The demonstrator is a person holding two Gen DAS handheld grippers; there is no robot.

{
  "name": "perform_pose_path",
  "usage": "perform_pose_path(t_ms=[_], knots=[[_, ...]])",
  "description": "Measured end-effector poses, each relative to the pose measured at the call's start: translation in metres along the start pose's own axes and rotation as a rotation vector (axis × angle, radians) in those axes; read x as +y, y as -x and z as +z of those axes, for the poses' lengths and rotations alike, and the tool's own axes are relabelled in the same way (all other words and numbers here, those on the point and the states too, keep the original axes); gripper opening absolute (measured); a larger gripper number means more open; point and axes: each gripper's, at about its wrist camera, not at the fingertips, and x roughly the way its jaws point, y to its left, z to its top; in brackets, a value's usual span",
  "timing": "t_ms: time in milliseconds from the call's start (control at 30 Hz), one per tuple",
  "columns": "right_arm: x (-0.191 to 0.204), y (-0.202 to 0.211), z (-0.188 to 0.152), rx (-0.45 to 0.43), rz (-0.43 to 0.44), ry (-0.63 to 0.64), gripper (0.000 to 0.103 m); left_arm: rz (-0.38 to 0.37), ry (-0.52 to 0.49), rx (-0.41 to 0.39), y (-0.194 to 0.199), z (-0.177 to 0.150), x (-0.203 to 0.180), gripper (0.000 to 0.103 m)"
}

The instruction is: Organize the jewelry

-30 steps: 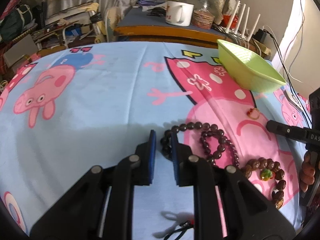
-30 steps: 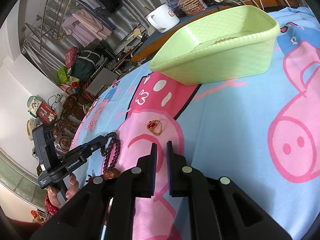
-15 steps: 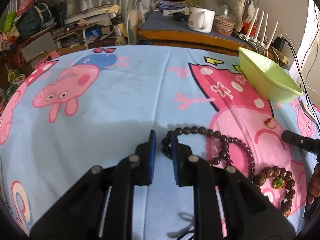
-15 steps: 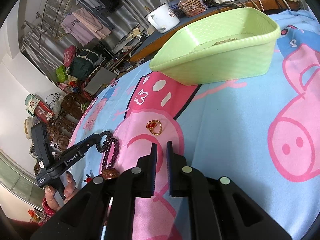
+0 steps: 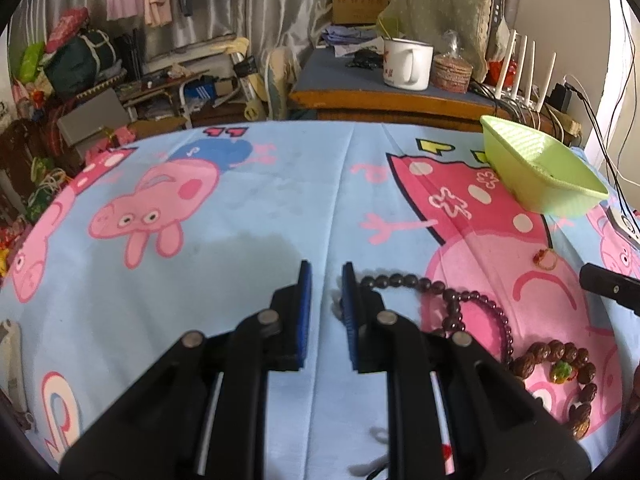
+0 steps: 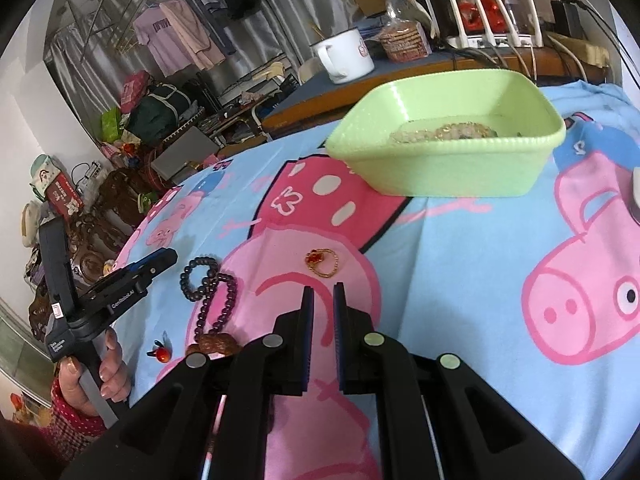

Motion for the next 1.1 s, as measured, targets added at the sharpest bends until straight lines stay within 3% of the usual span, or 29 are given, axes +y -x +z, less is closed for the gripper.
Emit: perform_pose_path(t_ms=[567, 667, 1100], knots=[[0.018, 0.003, 0.0, -0.054, -0.04, 0.048, 0.0, 0.029, -0.006, -0.042, 0.008, 0.002, 0.001, 0.016], [0.021, 0.005, -0.001, -0.069, -0.048, 0.059, 0.005, 0.029, -0.002, -0.041, 0.008, 0.002, 0.001, 0.016], [0.023, 0.003, -0.002, -0.053, -0.072, 0.056, 0.006, 0.044, 0.005, -0.052, 0.011, 0.005, 0.004, 0.016]])
